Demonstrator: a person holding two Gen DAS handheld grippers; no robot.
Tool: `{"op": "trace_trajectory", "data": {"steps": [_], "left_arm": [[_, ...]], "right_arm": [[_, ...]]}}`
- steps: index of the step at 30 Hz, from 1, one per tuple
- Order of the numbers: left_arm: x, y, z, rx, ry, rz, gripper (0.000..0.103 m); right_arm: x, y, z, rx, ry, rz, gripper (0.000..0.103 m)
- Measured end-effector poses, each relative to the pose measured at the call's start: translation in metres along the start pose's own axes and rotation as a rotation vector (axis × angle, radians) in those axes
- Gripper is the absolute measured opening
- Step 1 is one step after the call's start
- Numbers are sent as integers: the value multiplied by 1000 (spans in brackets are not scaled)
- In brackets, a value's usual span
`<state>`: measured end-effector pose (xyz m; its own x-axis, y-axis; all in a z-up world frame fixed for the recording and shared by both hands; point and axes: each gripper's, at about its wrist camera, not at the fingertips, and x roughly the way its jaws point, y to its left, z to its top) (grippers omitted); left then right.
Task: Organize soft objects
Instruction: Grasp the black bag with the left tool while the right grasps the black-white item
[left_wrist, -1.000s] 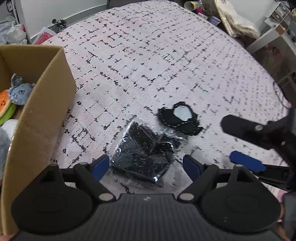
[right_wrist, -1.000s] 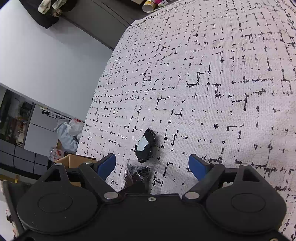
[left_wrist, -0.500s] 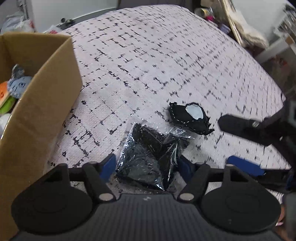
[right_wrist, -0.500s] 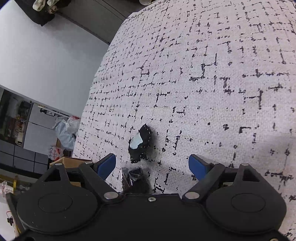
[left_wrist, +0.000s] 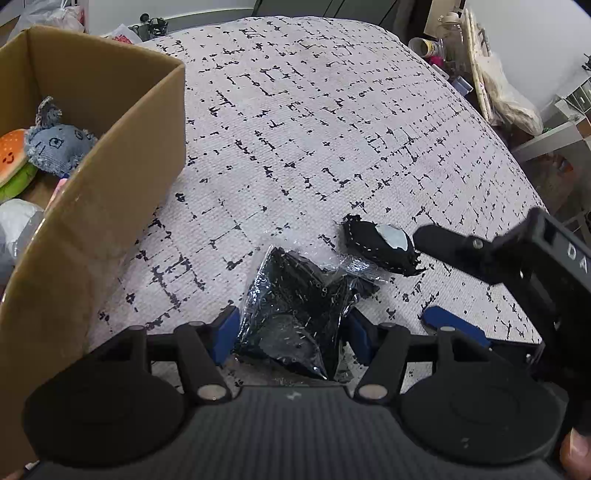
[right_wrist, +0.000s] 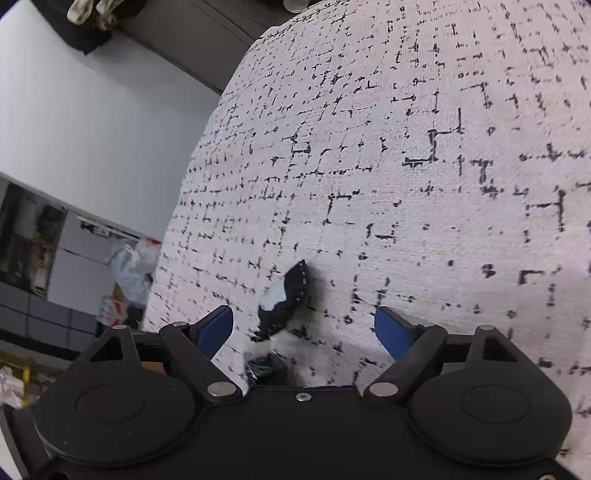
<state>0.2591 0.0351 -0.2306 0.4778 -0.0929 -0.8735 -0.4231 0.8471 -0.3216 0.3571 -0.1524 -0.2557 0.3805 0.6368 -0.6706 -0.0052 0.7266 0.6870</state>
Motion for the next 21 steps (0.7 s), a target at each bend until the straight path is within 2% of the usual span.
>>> {"op": "trace_trajectory", "data": {"steps": [2,7,9,11,18,21], "left_arm": [[0,-1,-1,4,-5,0,61],[1,1,-1,1,-2,-9,61],[1,3,0,-5,-1,-15,61],[1,2,0,3,0,-13,61],[-3,-4,-2,27,11,-8,59],[-13,-7,-8,51,-1,-19,58]], "right_arm": [[4,-1,1,29,6,18,72],[16,0,-1,52,26,48,67],[19,0,-2,59,30,50,52],[23,-5,-4,100,48,59,18],[-11,-13,-10,134,-67,45,15],[-31,-10,-14,111,-124,26,15]]}}
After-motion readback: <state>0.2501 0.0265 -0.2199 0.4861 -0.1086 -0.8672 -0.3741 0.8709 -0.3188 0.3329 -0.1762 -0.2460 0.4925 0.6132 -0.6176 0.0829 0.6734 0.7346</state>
